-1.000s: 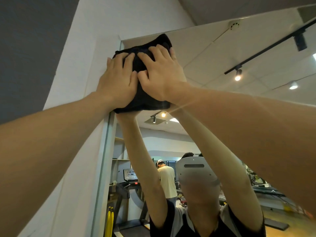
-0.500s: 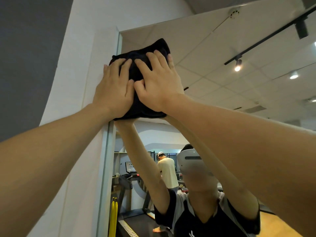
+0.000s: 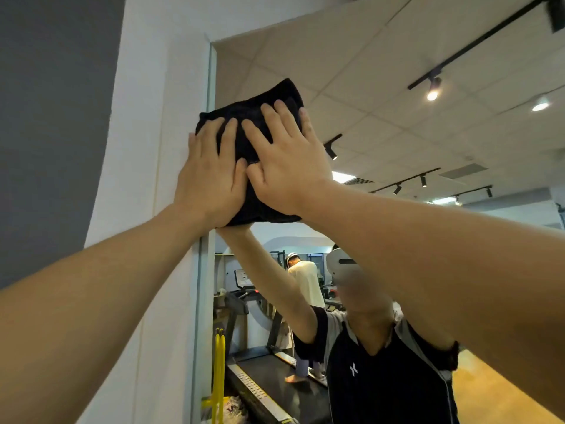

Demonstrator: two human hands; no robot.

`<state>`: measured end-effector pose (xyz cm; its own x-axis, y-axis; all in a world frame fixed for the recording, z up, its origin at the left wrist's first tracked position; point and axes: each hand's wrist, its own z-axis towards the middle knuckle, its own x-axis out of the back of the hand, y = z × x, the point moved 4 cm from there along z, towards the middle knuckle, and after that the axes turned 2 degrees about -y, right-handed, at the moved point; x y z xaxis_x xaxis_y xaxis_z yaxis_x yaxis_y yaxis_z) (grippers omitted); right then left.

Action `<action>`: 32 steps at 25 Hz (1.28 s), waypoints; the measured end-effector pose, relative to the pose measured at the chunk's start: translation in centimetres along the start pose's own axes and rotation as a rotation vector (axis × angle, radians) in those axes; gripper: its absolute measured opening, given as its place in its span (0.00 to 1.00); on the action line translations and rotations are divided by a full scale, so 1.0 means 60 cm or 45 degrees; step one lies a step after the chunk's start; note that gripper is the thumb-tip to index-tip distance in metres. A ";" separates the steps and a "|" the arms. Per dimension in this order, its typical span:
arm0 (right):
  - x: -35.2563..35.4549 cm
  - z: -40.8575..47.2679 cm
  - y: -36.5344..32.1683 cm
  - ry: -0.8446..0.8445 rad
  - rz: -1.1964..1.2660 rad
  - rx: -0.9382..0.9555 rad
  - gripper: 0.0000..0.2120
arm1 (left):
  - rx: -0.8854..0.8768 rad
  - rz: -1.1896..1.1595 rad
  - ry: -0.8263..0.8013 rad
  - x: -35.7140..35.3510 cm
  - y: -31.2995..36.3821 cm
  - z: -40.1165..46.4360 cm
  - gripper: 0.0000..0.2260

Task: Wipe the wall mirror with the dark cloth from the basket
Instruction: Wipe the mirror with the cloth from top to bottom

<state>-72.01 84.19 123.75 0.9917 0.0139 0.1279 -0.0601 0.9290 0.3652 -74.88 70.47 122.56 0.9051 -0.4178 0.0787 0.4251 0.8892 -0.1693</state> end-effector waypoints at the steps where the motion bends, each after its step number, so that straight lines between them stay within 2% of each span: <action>1: 0.001 -0.002 0.004 -0.018 -0.006 0.011 0.32 | 0.010 0.006 0.003 0.000 0.005 -0.001 0.28; 11: 0.045 -0.067 0.095 -0.065 -0.036 0.090 0.38 | 0.056 -0.022 0.048 -0.023 0.120 -0.007 0.28; 19: 0.106 -0.132 0.233 -0.078 -0.024 0.097 0.38 | 0.055 -0.055 0.031 -0.033 0.287 0.014 0.29; 32: 0.226 -0.273 0.526 -0.083 -0.108 -0.013 0.34 | -0.068 -0.079 0.028 -0.066 0.618 0.085 0.31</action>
<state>-58.58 119.78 121.93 0.9836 -0.0890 0.1568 0.0254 0.9294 0.3682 -62.71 106.05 120.99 0.8767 -0.4760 0.0691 0.4789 0.8506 -0.2171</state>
